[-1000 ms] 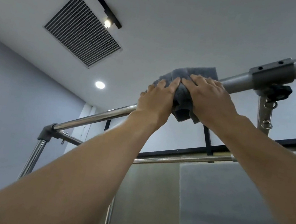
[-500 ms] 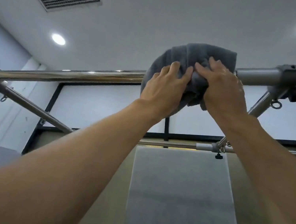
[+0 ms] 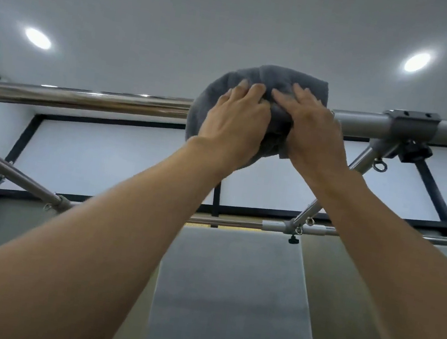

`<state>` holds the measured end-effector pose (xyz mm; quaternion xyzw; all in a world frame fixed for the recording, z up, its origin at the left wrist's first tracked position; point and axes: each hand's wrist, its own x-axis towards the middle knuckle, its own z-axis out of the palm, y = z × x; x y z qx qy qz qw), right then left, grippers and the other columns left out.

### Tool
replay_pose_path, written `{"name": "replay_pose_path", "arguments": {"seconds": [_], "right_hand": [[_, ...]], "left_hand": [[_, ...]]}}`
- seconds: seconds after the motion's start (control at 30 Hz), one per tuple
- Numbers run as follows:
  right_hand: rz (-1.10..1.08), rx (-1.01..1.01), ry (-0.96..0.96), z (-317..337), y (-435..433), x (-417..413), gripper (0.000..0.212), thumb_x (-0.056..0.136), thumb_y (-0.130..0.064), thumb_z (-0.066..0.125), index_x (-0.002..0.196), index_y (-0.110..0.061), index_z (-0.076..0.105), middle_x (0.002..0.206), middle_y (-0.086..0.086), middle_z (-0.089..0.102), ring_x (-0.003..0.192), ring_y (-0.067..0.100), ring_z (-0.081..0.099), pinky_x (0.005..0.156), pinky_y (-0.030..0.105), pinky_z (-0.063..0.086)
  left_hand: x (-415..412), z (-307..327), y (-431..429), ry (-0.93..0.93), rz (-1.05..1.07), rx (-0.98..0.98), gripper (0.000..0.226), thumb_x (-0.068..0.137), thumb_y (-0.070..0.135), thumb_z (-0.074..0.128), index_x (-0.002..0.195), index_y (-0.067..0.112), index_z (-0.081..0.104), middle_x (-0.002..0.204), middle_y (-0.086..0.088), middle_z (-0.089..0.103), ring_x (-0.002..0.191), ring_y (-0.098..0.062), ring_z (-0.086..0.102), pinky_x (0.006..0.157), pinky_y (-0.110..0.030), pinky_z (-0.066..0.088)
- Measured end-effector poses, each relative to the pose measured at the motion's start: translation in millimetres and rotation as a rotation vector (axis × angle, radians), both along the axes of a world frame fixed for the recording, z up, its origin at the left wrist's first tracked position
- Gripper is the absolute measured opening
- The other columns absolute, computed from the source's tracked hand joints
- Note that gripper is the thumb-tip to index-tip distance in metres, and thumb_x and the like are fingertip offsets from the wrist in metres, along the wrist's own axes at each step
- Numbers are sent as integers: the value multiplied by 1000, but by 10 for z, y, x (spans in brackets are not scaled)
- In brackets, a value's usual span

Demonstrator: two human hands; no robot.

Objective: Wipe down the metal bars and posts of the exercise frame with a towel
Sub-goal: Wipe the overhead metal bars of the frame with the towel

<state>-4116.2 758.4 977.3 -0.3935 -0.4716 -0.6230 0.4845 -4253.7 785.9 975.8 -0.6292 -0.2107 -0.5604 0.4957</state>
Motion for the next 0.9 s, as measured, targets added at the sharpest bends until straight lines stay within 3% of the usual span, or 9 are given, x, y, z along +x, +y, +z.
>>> {"name": "replay_pose_path", "arguments": {"seconds": [0.13,0.3,0.4,0.53,0.6,0.67,0.73,0.8,0.9], "right_hand": [[74,78,4,187,56,-196,34,96,-24,54,130,-25,57,128,3,60,119,23,55,98,35,42],[77,-87,-183,-65,16,31,47,99,-16,47,145,-22,43,153,10,38,142,30,34,116,50,28],[-11,-5,-92,-21,-34,137,47,98,-14,48,144,-26,45,151,7,42,138,31,41,110,50,36],[-11,18,67,229,-15,-220,34,98,-22,49,130,-28,55,125,-1,61,115,23,57,90,38,45],[6,14,-3,199,71,-383,38,98,-22,49,135,-27,52,131,1,58,120,22,54,97,37,42],[39,-29,-72,45,156,-372,45,99,-18,48,144,-26,45,147,6,46,136,27,41,112,42,31],[56,-67,-87,-110,117,-221,46,101,-17,43,146,-26,40,156,5,34,144,28,29,117,45,22],[29,-53,-45,-132,-6,-90,46,101,-15,43,145,-28,42,155,5,36,142,30,33,114,48,28],[23,-67,146,115,-126,-198,42,95,-13,48,134,-28,52,130,9,59,119,35,53,94,43,43]], "left_hand": [[19,171,1,-109,-28,-93,51,90,12,60,137,5,39,137,-16,48,126,-34,46,99,-41,42],[-86,-159,88,-115,30,27,59,91,29,65,140,16,35,139,-17,40,125,-36,42,100,-46,42],[3,-109,30,-58,-8,-9,57,92,27,62,142,20,35,143,-14,36,131,-35,36,101,-46,41],[-22,132,6,-125,-98,-123,52,91,10,53,139,15,37,137,-11,44,127,-32,38,95,-42,39],[-138,106,123,-195,-136,-119,52,90,10,54,139,15,38,138,-11,44,127,-34,39,98,-45,39],[-222,-61,258,-252,-158,-19,45,91,15,57,135,16,45,138,-10,45,125,-34,40,98,-47,44],[-201,-209,299,-224,-202,78,36,93,17,55,129,19,52,135,-8,49,121,-32,43,93,-44,47],[-143,-171,255,-133,-220,76,37,94,17,51,130,23,55,135,-5,50,121,-29,45,92,-42,46],[-151,117,96,-120,-217,-53,41,93,15,45,130,29,56,130,-3,57,118,-30,52,89,-42,43]]}}
